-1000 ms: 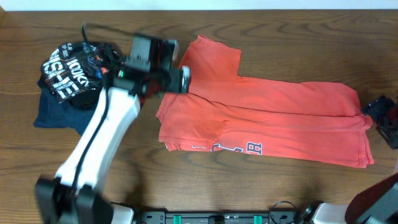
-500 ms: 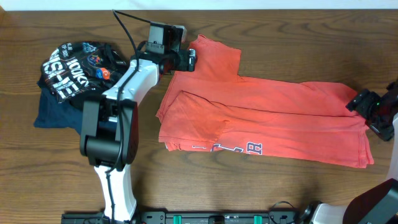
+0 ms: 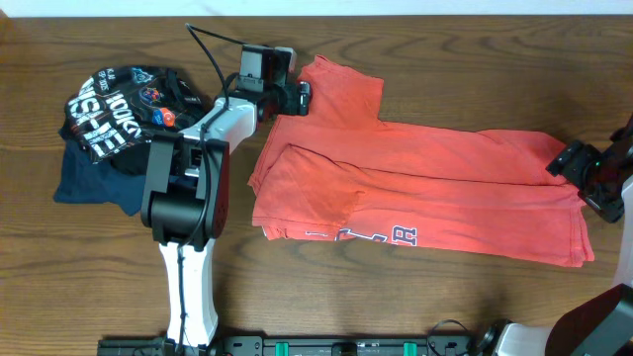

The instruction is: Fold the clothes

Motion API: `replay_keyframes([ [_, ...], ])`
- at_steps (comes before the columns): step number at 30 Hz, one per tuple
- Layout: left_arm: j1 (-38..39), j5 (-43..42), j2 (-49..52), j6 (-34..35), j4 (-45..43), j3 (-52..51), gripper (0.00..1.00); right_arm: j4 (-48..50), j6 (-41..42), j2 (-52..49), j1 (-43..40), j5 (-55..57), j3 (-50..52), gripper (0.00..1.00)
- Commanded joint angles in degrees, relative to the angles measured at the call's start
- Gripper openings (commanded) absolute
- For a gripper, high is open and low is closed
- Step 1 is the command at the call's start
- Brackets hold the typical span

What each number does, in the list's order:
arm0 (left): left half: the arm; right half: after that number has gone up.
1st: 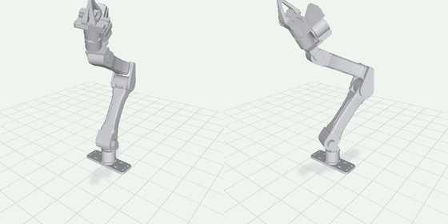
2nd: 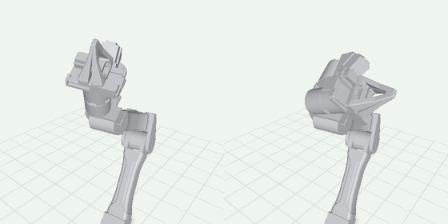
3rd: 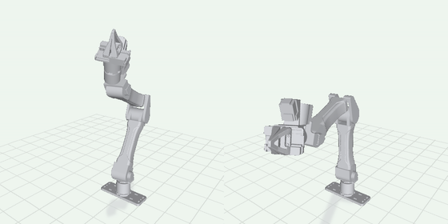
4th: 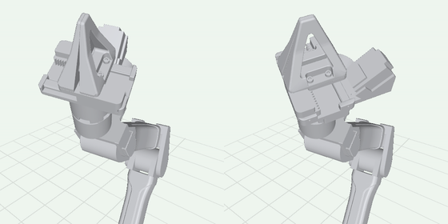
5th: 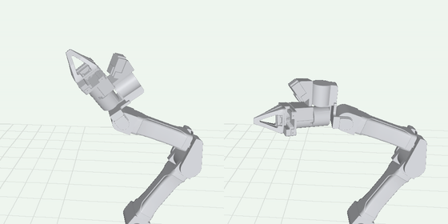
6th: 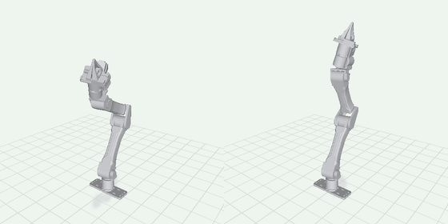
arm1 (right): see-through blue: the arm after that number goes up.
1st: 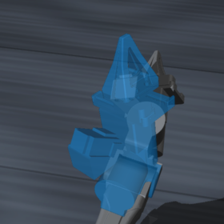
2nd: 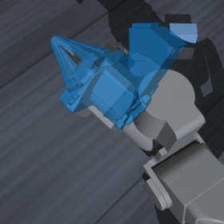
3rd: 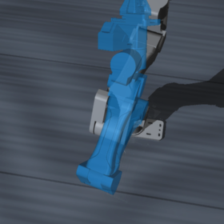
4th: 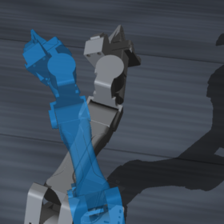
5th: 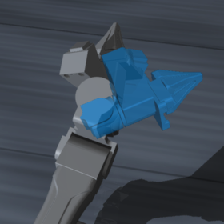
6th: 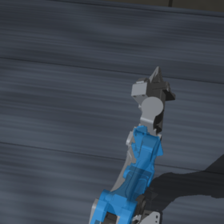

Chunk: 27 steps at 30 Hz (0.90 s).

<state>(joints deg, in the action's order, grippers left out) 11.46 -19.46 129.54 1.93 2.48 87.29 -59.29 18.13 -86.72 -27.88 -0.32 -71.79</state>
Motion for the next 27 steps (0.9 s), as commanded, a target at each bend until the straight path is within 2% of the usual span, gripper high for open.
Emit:
replay_keyframes([
  [1,0.63,-4.81,3.21,-0.22,1.42,0.15,0.72,0.31,-1.07,0.46,0.63,-0.15,-0.72,0.90],
  [4,1.27,-6.78,3.17,-0.24,3.43,0.15,0.55,1.40,-1.07,0.46,0.63,-0.17,-0.72,0.87],
  [5,1.27,-6.93,3.13,-0.22,4.04,0.15,0.43,1.86,-1.07,0.46,0.66,-0.17,-0.72,0.87],
  [6,1.25,-6.93,2.99,-0.20,4.79,0.17,0.25,2.27,-1.07,0.46,0.66,-0.17,-0.72,0.85],
  [7,1.16,-6.95,2.93,-0.20,5.01,0.17,0.18,2.45,-1.07,0.46,0.66,-0.17,-0.72,0.84],
  [8,1.05,-6.93,2.67,0.09,5.51,0.17,0.06,2.86,-1.09,0.46,0.74,-0.15,-0.72,0.82],
  [18,0.72,-7.15,-6.19,3.30,10.84,0.17,0.06,8.85,-4.11,-3.15,2.08,0.07,-0.72,0.77],
  [27,0.72,-7.15,-11.58,3.28,17.81,0.17,0.06,25.38,-5.57,-15.69,2.01,0.31,-0.72,0.79],
])
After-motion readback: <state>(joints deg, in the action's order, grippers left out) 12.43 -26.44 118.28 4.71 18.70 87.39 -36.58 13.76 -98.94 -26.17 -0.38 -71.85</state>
